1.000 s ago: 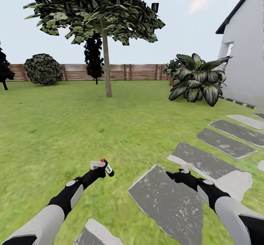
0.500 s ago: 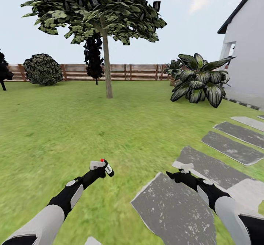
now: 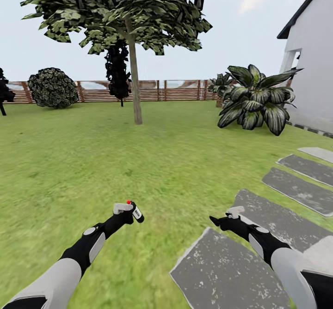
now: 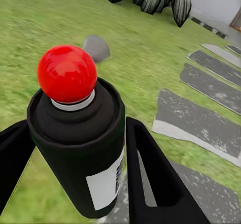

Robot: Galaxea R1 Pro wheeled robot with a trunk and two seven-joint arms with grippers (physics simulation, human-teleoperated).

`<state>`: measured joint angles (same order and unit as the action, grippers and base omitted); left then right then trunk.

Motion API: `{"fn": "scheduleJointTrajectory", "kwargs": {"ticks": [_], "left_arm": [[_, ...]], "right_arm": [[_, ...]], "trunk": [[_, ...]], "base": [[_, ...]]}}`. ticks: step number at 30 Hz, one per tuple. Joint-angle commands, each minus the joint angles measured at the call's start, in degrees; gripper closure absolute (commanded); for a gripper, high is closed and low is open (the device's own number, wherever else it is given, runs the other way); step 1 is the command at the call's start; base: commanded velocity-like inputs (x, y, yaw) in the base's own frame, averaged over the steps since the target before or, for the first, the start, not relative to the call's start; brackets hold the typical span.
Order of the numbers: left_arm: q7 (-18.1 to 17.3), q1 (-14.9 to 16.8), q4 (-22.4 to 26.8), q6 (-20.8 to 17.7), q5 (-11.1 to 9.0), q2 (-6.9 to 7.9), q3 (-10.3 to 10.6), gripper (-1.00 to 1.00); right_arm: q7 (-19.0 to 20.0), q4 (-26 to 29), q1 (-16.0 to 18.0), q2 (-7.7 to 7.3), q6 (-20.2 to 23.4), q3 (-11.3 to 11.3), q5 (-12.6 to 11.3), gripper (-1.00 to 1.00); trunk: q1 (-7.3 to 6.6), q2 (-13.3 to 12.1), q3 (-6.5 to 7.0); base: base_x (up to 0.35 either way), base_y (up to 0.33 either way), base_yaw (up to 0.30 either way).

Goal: In the garden, pick up the pesticide atomizer on the floor and spray pesticide onto both trees until each tree trunk is fully covered.

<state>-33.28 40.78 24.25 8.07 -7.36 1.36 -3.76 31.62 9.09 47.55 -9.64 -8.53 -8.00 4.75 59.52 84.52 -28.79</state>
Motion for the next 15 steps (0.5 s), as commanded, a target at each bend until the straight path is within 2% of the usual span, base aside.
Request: {"fn": "scheduleJointTrajectory", "kwargs": {"ticks": [1, 6, 11, 15], "left_arm": [[0.1, 0.0, 0.0, 0.0, 0.0, -0.01, 0.0, 1.0], [0.1, 0.0, -0.3, 0.0, -0.1, -0.11, 0.0, 1.0], [0.1, 0.0, -0.8, 0.0, -0.1, -0.36, 0.0, 1.0], [0.3, 0.0, -0.9, 0.0, 0.0, -0.45, -0.1, 1.0]], "right_arm": [[0.0, 0.0, 0.0, -0.01, 0.0, 0.0, 0.0, -1.0], [-0.1, -0.5, 0.0, 0.07, 0.0, 0.1, 0.0, -1.0], [-0.6, -1.4, 0.0, 0.95, 0.0, 0.0, 0.0, -1.0], [-5.3, -2.7, 0.0, 2.64, 0.0, 0.1, 0.1, -1.0]], "trunk": [[0.0, 0.0, 0.0], [0.0, 0.0, 0.0], [0.0, 0.0, 0.0], [0.0, 0.0, 0.0]], "base": [[0.35, 0.111, 0.0], [0.35, 0.111, 0.0], [0.35, 0.111, 0.0], [0.35, 0.111, 0.0]]}}
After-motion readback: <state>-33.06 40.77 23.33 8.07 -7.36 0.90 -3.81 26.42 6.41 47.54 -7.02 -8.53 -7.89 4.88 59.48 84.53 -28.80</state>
